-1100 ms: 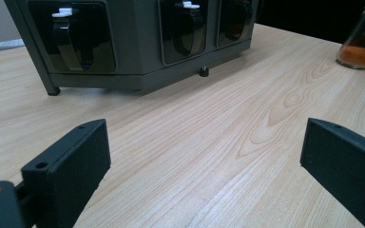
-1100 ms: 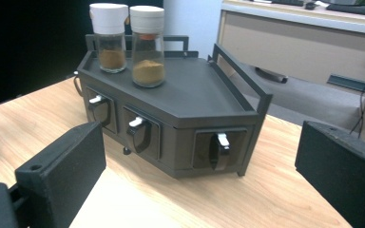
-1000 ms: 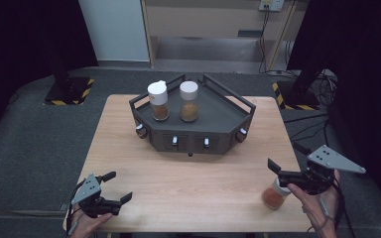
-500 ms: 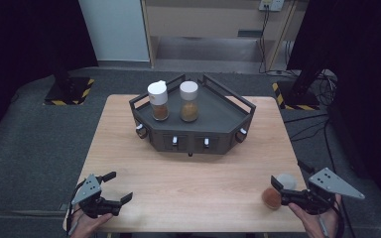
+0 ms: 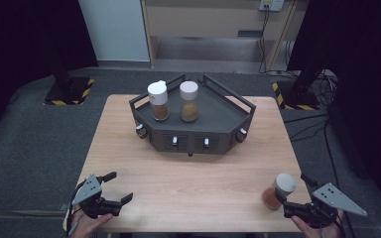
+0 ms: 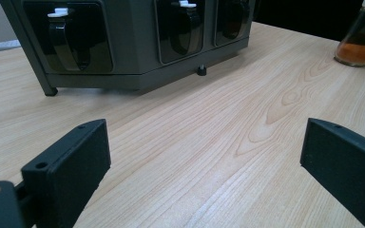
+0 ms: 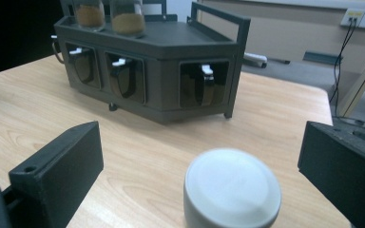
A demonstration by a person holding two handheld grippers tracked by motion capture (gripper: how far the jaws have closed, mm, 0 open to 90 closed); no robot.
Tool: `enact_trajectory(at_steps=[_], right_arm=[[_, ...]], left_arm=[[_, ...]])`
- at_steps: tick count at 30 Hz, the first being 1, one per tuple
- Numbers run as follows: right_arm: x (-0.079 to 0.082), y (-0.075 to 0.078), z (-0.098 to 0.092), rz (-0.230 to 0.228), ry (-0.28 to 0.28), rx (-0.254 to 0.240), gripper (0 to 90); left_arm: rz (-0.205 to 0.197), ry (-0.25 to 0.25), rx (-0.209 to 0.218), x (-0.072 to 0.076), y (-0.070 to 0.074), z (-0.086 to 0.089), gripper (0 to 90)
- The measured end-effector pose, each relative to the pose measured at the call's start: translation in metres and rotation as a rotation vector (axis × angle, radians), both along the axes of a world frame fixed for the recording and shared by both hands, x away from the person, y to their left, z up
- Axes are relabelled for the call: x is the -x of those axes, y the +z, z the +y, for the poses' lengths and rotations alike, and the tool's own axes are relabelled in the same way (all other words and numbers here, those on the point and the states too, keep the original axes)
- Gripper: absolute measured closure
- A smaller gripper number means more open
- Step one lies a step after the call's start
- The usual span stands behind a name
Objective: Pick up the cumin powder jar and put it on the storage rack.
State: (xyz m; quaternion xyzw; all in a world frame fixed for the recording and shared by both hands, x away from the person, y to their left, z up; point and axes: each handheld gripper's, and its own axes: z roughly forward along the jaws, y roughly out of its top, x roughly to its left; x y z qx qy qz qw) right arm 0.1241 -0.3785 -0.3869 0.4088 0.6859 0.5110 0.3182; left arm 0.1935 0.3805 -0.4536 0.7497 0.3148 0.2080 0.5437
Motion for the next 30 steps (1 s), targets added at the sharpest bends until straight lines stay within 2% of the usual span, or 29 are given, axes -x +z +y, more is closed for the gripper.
enact_trajectory(at_steps=[9, 15, 17, 30], right_arm=[[0.0, -0.019, -0.009, 0.022, -0.013, -0.016, 1.1], [0.001, -0.03, -0.013, 0.04, 0.003, -0.01, 1.4], [0.0, -0.03, -0.013, 0.056, 0.005, -0.009, 1.4], [0.001, -0.032, -0.014, 0.051, 0.001, -0.009, 1.6]], left_arm=[[-0.007, 0.001, -0.028, 0.001, 0.002, -0.003, 1.8], [-0.013, 0.002, -0.021, 0.002, 0.002, -0.002, 1.8], [-0.017, 0.001, -0.016, 0.002, 0.001, -0.001, 1.9], [-0.019, -0.004, -0.007, 0.002, 0.0, 0.0, 1.9]])
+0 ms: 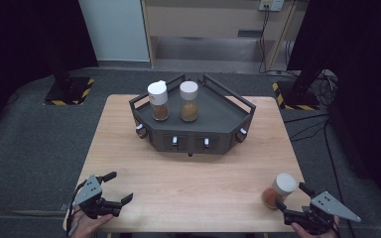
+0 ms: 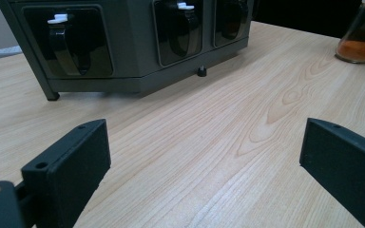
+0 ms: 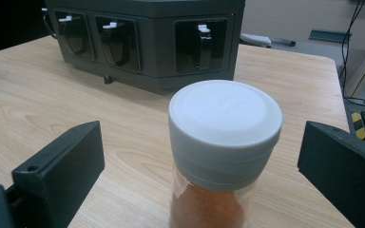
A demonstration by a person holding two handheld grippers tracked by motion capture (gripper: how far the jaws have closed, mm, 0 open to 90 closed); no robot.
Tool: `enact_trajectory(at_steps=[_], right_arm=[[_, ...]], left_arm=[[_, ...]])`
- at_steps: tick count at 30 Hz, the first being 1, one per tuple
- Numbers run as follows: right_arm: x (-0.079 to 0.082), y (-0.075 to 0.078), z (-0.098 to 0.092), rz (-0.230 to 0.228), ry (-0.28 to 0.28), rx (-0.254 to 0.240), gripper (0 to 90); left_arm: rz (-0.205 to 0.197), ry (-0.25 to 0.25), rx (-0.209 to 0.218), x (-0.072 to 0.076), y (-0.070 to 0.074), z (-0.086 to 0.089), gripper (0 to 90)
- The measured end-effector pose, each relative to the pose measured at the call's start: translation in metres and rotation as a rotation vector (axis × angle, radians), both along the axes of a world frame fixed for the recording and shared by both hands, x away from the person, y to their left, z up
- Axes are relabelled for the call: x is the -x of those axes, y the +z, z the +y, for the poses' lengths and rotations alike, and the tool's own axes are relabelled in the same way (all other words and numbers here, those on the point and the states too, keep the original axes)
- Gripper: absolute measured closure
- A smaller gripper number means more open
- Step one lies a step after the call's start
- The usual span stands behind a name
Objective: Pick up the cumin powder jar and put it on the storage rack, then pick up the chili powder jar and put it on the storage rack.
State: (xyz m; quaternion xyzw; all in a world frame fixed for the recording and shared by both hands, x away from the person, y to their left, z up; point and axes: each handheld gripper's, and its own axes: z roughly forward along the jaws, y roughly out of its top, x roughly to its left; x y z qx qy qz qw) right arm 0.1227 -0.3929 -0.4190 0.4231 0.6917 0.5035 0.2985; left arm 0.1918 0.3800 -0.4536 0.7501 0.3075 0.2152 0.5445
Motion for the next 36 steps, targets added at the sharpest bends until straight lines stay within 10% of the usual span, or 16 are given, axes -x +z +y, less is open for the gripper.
enact_trajectory(at_steps=[36], right_arm=[[-0.005, 0.019, -0.007, 0.008, 0.014, -0.041, 0.9]], left_arm=[[0.008, 0.01, -0.01, 0.004, 0.001, 0.005, 1.9]])
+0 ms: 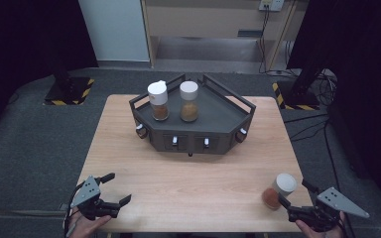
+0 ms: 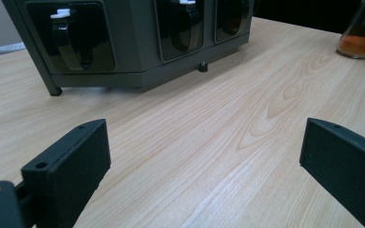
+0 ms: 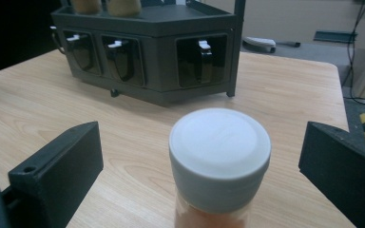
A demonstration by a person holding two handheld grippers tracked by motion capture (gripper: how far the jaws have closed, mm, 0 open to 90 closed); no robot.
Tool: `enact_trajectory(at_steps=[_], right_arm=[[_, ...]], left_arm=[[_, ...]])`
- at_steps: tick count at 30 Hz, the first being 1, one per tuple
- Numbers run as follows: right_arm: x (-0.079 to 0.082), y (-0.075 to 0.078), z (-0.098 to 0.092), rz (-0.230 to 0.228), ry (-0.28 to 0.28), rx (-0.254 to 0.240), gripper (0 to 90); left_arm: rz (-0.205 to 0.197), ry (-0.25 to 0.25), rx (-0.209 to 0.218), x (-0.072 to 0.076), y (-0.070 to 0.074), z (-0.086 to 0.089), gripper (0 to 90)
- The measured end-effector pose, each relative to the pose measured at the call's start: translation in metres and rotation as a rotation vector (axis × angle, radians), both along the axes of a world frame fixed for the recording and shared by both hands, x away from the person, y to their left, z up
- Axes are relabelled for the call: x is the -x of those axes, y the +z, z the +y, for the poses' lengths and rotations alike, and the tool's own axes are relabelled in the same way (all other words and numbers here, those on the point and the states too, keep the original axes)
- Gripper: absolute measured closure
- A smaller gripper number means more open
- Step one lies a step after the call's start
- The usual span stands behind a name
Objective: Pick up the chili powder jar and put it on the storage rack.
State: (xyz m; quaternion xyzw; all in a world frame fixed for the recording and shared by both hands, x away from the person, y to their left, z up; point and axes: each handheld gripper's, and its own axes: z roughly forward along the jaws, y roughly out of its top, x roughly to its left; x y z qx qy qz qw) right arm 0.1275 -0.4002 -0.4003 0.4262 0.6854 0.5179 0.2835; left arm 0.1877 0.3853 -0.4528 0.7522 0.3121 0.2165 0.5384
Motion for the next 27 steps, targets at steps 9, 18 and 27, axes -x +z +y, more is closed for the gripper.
enact_trajectory(at_steps=[9, 18, 27], right_arm=[[-0.016, 0.015, -0.003, 0.053, 0.027, 0.02, 1.5], [-0.031, 0.02, -0.001, 0.11, 0.042, 0.059, 3.0], [-0.047, 0.011, 0.004, 0.152, 0.045, 0.072, 6.6]], left_arm=[[-0.002, 0.005, 0.01, 0.0, -0.001, 0.001, 1.9], [-0.001, 0.005, 0.009, 0.0, -0.001, 0.001, 1.9], [-0.001, 0.005, 0.008, 0.0, -0.001, 0.001, 1.9]])
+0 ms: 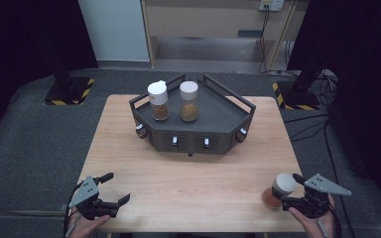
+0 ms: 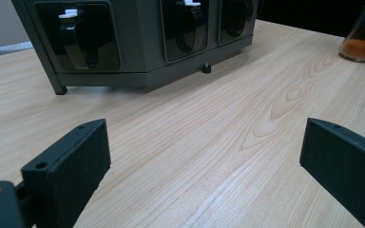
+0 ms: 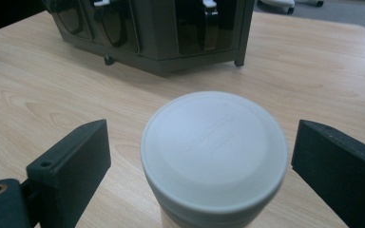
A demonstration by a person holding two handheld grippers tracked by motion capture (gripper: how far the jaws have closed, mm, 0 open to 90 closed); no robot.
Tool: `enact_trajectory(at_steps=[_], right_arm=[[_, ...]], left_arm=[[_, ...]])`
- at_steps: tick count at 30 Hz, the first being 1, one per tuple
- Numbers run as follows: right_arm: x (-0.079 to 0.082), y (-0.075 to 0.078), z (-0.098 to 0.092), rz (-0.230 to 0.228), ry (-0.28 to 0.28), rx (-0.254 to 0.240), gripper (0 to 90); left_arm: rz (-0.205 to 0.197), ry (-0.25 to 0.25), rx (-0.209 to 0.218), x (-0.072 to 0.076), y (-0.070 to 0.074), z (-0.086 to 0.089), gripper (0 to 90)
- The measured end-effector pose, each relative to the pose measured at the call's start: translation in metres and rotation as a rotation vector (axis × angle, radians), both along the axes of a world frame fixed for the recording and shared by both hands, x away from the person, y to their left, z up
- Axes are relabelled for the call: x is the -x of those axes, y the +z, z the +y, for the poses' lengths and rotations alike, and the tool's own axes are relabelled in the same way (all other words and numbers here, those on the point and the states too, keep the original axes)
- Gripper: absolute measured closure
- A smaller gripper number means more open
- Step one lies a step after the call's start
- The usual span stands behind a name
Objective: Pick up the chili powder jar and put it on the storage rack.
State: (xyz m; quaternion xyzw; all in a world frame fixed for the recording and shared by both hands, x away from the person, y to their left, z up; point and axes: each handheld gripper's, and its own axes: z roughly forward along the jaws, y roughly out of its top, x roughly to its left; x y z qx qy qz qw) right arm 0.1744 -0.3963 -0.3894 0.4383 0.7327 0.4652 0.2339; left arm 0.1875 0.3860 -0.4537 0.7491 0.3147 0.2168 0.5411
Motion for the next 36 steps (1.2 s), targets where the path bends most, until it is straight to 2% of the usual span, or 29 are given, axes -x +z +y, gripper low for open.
enact_trajectory(at_steps=[4, 8, 9, 12, 20, 36], right_arm=[[-0.002, -0.007, 0.001, 0.003, -0.006, 0.003, 12.9], [0.0, -0.011, 0.0, -0.014, -0.003, 0.015, 31.7], [0.001, -0.011, 0.001, -0.019, -0.001, 0.022, 32.9], [0.003, -0.011, 0.004, -0.028, -0.006, 0.039, 33.3], [-0.004, -0.003, 0.006, -0.014, 0.01, 0.042, 33.4], [-0.042, 0.034, 0.018, -0.001, 0.123, 0.077, 33.4]], left_arm=[[0.0, -0.001, -0.001, 0.0, 0.0, 0.0, 1.9], [0.0, -0.001, 0.0, 0.0, 0.0, 0.0, 1.9], [0.0, 0.0, 0.0, 0.0, 0.0, 0.0, 1.9], [0.001, -0.001, -0.002, 0.0, 0.0, 0.0, 1.9], [0.001, -0.001, -0.002, 0.0, 0.0, 0.0, 2.0], [0.002, 0.0, 0.0, -0.001, 0.0, 0.0, 1.9]])
